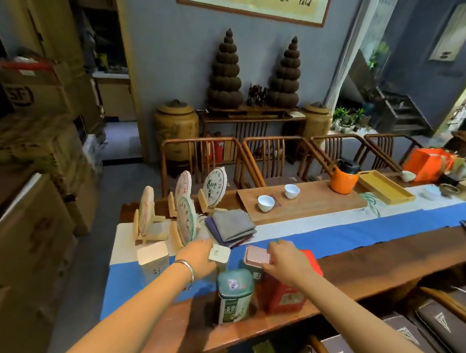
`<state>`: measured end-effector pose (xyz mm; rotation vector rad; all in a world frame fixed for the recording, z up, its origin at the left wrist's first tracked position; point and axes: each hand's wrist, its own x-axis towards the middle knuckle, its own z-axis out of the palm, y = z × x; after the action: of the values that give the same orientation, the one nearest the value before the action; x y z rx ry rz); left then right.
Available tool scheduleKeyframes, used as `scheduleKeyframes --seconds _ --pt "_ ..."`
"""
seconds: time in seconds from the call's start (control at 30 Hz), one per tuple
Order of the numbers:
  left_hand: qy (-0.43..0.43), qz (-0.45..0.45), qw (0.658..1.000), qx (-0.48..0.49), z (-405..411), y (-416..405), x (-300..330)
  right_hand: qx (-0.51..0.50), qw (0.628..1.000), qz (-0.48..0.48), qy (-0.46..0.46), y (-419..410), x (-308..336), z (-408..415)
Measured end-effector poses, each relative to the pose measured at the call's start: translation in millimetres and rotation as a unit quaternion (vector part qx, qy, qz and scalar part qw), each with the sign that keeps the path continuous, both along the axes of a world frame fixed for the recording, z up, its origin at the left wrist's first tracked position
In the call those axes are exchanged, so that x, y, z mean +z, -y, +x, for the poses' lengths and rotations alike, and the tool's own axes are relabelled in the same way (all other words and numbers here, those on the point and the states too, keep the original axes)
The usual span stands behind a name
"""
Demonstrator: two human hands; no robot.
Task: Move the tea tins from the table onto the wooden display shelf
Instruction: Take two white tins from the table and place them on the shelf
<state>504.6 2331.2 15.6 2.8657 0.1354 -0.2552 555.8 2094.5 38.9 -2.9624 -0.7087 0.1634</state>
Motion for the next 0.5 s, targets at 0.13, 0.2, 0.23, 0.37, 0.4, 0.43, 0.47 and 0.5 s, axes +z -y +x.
scheduleKeyframes --seconds 0.13,0.2,0.23,0.37,0.4,0.43,0.47,0.5 --pt "-0.012 0.001 0.999 0.049 15 -34 -12 0.037 0.999 0.007 -0.038 -47 -19 32" --pt "-0.016 0.003 0.995 0.094 17 -59 -18 0.068 0.996 0.001 -0.058 -73 -28 48" --pt "-0.021 0.007 0.994 0.112 17 -72 -21 0.083 0.994 -0.004 -0.067 -85 -34 55" --pt "-0.046 0.009 0.985 0.166 9 -112 -39 0.138 0.985 -0.026 -0.098 -129 -60 74" --pt "-0.051 0.009 0.983 0.175 8 -121 -44 0.148 0.983 -0.032 -0.103 -138 -66 77" --pt "-0.054 0.012 0.981 0.184 7 -129 -49 0.156 0.981 -0.036 -0.106 -146 -73 79" --pt "-0.056 0.018 0.98 0.191 7 -136 -54 0.161 0.98 -0.04 -0.11 -152 -80 81" --pt "-0.059 0.027 0.979 0.194 7 -141 -60 0.162 0.979 -0.045 -0.116 -156 -87 82"
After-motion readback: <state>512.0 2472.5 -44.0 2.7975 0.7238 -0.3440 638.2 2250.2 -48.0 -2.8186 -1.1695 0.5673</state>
